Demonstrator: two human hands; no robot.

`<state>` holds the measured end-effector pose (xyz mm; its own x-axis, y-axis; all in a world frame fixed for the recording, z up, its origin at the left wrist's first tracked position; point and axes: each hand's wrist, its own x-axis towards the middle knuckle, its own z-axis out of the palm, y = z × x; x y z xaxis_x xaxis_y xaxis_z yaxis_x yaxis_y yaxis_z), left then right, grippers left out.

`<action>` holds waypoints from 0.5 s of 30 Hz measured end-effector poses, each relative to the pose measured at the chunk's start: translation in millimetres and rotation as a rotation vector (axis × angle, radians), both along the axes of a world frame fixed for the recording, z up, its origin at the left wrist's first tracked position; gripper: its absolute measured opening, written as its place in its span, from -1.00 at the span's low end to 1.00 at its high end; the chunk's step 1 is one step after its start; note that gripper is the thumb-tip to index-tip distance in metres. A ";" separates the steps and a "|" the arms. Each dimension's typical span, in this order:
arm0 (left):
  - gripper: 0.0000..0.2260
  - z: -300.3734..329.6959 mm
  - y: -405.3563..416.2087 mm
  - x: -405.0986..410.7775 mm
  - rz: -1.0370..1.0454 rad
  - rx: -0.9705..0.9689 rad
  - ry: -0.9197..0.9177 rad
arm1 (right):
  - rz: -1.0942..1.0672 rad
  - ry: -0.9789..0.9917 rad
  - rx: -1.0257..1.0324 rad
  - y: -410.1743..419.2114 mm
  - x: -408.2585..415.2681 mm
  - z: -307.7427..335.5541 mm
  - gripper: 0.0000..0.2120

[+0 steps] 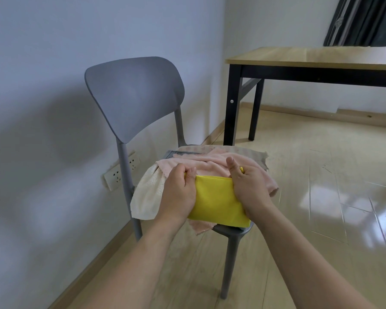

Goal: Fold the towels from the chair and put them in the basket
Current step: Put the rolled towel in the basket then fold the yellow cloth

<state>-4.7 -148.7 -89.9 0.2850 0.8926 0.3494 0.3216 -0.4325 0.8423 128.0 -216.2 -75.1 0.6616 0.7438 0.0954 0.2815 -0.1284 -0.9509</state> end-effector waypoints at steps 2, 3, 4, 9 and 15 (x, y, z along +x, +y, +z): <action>-0.78 3.9 -0.4 0.1 0.013 0.050 -0.027 | 0.007 -0.021 0.002 -2.5 0.3 -0.3 -0.53; -0.79 5.3 -0.3 -0.4 0.025 0.072 -0.036 | 0.019 -0.017 -0.020 -2.7 1.3 -0.7 -0.55; -0.79 6.4 0.0 -1.4 0.041 0.084 -0.045 | 0.034 0.020 -0.054 -3.4 1.3 0.4 -0.52; -0.83 5.3 2.3 -5.2 0.091 0.067 -0.058 | 0.251 0.365 -0.168 -11.5 0.9 0.9 -0.41; -0.84 5.2 0.8 -2.9 0.084 -0.241 -0.118 | 0.127 0.245 -0.076 -8.4 -0.1 -6.3 -0.63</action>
